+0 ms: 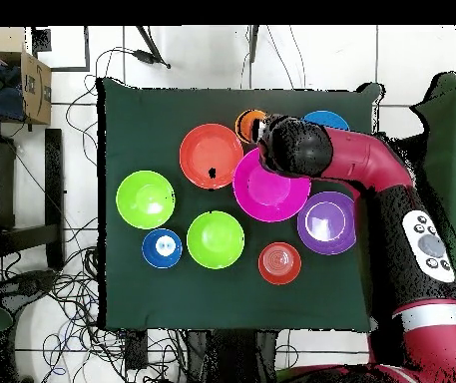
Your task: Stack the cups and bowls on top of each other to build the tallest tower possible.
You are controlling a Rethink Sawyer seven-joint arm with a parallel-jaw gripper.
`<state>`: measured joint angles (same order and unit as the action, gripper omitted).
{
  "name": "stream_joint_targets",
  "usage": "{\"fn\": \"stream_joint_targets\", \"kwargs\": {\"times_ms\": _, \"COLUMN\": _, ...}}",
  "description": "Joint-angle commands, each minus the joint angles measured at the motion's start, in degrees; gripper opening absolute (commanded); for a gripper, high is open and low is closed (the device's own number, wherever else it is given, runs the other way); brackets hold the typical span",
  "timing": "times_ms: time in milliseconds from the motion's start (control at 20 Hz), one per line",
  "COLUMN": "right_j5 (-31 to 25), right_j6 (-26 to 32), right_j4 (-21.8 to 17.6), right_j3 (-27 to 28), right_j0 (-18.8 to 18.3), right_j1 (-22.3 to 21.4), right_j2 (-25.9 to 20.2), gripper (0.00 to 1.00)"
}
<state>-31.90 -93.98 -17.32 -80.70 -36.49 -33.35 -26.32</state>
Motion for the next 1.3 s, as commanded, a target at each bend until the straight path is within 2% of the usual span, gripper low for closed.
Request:
{"fn": "stream_joint_targets", "kwargs": {"times_ms": 50, "right_j5": 1.07, "right_j6": 10.93, "right_j4": -6.19, "right_j3": -3.41, "right_j0": -0.87, "right_j1": 3.37, "right_j2": -5.15, "gripper": 0.0}}
{"fn": "stream_joint_targets", "kwargs": {"times_ms": 1300, "right_j5": -4.0, "right_j6": 10.91, "right_j4": -8.63, "right_j3": -1.49, "right_j0": -2.31, "right_j1": 2.27, "right_j2": -7.94, "gripper": 0.0}}
